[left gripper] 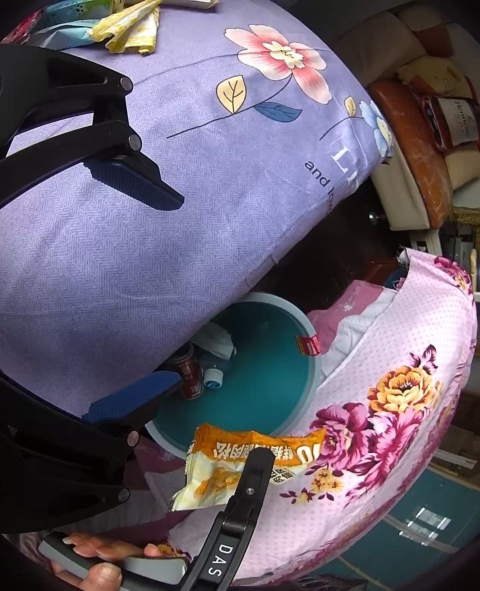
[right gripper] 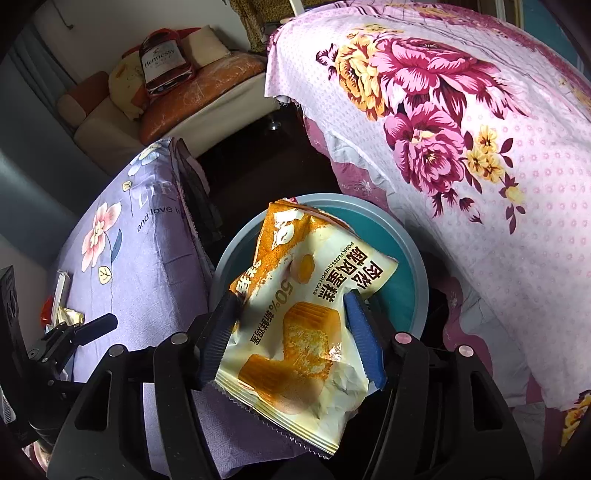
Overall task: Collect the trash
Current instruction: 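Carry the tissue and orange wrapper over the teal bin and open both grippers, then move both tools back to the remaining items on the bed, then grasp the pink nabati wafer pack with the left gripper while the right grasps the yellow napkin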
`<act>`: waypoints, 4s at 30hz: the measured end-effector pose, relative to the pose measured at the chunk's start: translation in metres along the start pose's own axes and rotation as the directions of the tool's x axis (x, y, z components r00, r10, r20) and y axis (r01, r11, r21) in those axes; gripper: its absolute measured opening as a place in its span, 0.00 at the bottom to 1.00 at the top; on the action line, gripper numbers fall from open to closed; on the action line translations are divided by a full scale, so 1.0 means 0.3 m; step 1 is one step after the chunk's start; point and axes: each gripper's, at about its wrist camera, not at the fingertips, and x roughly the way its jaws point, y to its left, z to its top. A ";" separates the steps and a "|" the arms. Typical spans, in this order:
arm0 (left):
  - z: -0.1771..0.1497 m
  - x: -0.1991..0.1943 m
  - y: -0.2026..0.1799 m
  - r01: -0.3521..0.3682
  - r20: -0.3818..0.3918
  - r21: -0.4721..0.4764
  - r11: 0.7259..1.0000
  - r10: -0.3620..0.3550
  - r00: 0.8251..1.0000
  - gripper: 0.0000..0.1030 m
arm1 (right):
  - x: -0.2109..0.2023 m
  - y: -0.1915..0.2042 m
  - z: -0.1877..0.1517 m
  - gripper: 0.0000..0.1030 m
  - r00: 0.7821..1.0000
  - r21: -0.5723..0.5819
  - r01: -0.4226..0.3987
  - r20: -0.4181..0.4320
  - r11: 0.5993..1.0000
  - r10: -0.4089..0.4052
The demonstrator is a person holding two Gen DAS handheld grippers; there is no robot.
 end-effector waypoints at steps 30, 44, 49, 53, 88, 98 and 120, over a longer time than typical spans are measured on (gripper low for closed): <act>-0.237 -0.208 0.317 -0.014 0.036 -0.192 0.981 0.022 0.999 0.90 | -0.003 0.259 -0.070 0.76 0.995 -0.125 -0.014 -0.104 0.992 0.001; -0.520 -0.455 0.693 -0.133 0.086 -0.339 0.931 0.171 0.981 0.90 | 0.023 0.719 -0.213 0.79 0.981 -0.397 -0.104 -0.192 0.912 0.028; -0.663 -0.486 0.818 -0.175 0.056 -0.415 0.893 0.217 0.975 0.90 | 0.046 0.853 -0.284 0.79 0.969 -0.463 -0.151 -0.245 0.873 0.038; -0.756 -0.467 0.874 -0.178 0.028 -0.468 0.865 0.216 0.976 0.90 | 0.063 0.932 -0.347 0.79 0.962 -0.513 -0.164 -0.272 0.843 0.021; -0.915 -0.581 1.113 0.073 0.168 -0.703 0.707 0.067 0.983 0.90 | 0.120 1.206 -0.331 0.79 0.959 -0.642 -0.189 -0.283 0.743 0.000; -0.890 -0.497 1.209 -0.037 0.059 -0.746 0.665 0.121 0.991 0.90 | 0.246 1.355 -0.298 0.79 0.951 -0.688 -0.223 -0.308 0.691 0.000; -0.804 -0.465 1.296 -0.187 0.013 -0.719 0.669 0.283 0.959 0.31 | 0.447 1.437 -0.307 0.17 0.946 -0.732 -0.252 -0.325 0.633 0.000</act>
